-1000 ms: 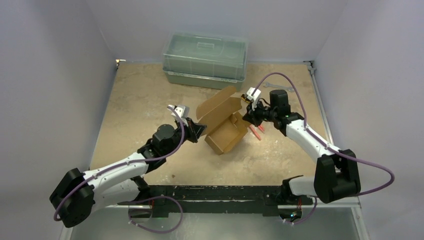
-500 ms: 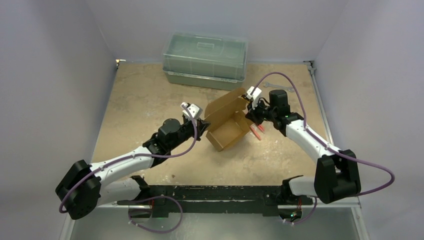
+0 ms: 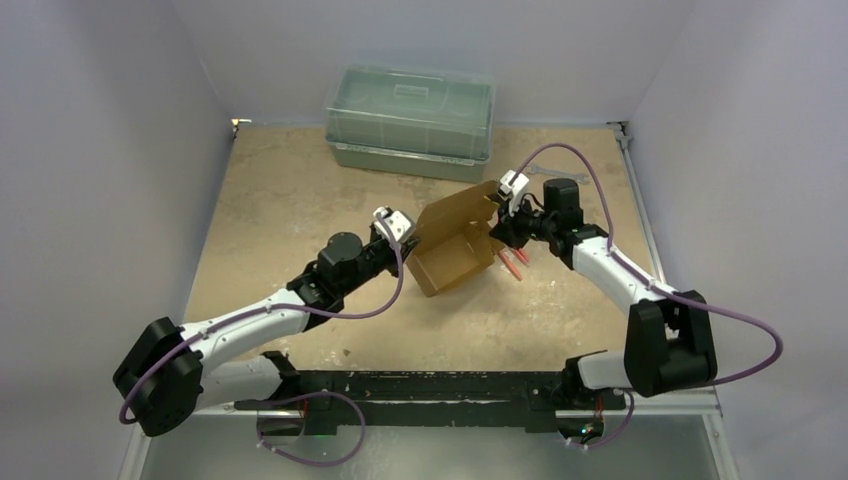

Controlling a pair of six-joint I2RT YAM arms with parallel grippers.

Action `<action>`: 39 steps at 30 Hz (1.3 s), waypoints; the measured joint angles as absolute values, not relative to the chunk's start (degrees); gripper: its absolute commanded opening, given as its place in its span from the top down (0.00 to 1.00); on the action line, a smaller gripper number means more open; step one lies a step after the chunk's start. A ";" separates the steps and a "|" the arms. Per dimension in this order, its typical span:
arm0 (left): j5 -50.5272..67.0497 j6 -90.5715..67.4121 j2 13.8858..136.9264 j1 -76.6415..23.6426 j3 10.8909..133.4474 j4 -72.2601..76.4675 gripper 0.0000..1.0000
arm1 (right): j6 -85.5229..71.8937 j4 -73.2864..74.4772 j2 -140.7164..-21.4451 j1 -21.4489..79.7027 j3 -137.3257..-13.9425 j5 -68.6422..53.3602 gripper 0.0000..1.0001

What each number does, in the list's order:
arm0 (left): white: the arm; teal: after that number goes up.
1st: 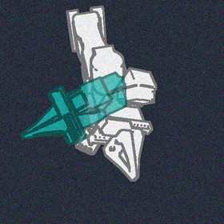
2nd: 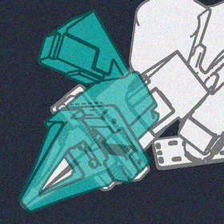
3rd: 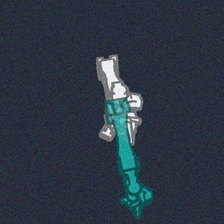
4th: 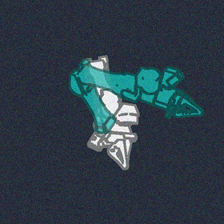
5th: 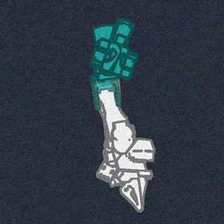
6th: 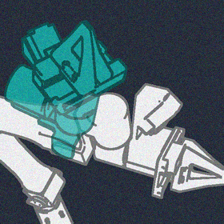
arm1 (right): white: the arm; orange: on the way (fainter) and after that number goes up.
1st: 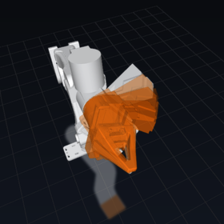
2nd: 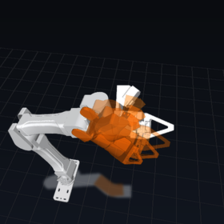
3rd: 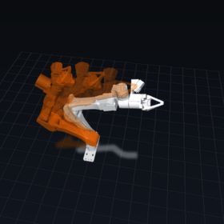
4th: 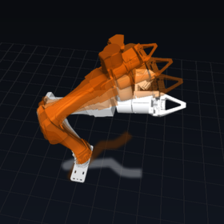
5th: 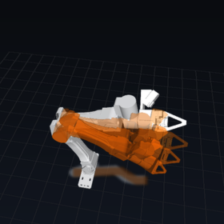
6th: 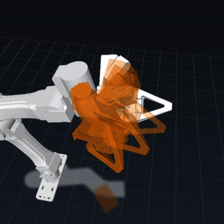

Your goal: Fold the paper box

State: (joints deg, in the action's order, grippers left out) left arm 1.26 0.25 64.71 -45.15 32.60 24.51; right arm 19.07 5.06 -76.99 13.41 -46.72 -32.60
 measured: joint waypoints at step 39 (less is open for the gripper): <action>2.44 2.04 65.12 -45.54 30.09 26.15 1.00 | 15.75 -0.73 -81.71 12.51 -42.13 -34.37 0.70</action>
